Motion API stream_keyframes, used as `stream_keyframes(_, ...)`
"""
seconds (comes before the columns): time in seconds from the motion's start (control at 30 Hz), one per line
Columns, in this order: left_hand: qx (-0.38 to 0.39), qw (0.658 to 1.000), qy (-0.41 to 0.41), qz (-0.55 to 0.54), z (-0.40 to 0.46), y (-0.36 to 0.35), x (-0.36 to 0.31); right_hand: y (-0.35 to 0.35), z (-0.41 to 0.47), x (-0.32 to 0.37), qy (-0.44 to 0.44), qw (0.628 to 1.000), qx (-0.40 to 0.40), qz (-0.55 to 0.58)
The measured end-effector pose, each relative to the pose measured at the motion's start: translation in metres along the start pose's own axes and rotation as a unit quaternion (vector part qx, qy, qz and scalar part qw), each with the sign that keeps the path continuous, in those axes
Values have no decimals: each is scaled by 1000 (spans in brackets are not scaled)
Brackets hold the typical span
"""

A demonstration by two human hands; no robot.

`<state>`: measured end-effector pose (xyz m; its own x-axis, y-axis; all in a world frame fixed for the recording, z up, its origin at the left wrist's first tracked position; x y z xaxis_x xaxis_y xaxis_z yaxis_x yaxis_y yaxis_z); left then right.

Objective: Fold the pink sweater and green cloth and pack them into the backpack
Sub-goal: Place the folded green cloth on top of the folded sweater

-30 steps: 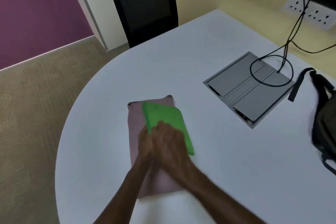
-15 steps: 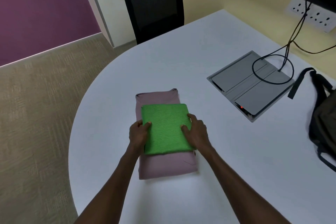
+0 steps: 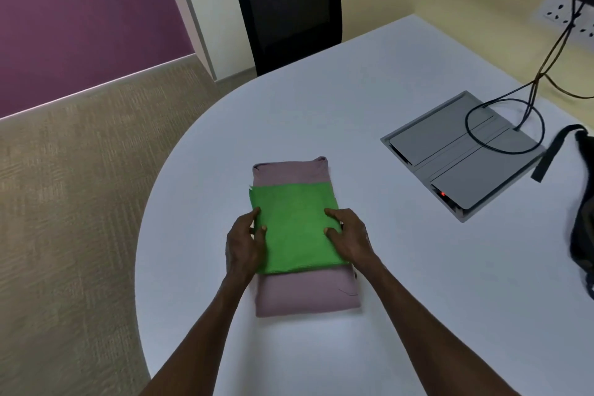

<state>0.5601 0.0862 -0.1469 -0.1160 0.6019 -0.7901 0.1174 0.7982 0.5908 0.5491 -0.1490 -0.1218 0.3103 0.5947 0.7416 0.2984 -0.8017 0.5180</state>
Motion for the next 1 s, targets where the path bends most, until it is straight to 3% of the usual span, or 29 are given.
stream_keyframes(0.17, 1, 1000, -3, 7, -1, -1, 3, -1, 3, -9, 8, 1000, 4, -21)
stream_keyframes(0.33, 25, 995, 88, -44, -9, -11, 10, -5, -6, -12, -14, 997, -13, -69)
stream_keyframes(0.67, 130, 979, 134, -86, -17, -15, 7, -18, -38, -46, -81, 988, 14, 130)
stream_keyframes(0.9, 150, 954, 206, -155, -14, -53, -20, 30, -27, -68, -92, 988, -28, 121)
stream_keyframes(1.0, 185, 949, 193, -170, -7, -79, -30, 61, -20, -81, -91, 991, -33, 95)
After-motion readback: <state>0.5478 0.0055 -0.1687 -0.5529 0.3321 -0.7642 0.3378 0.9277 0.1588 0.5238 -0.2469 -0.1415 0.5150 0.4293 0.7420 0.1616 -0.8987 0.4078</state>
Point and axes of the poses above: each hand's wrist, its own z-axis towards the middle knuckle, its own y-axis out of the back of the hand, x = y × z, the point moved 2 cm from there along z, towards the middle knuckle, and after that the axes turned 14 degrees about x, right-handed, at the moved point
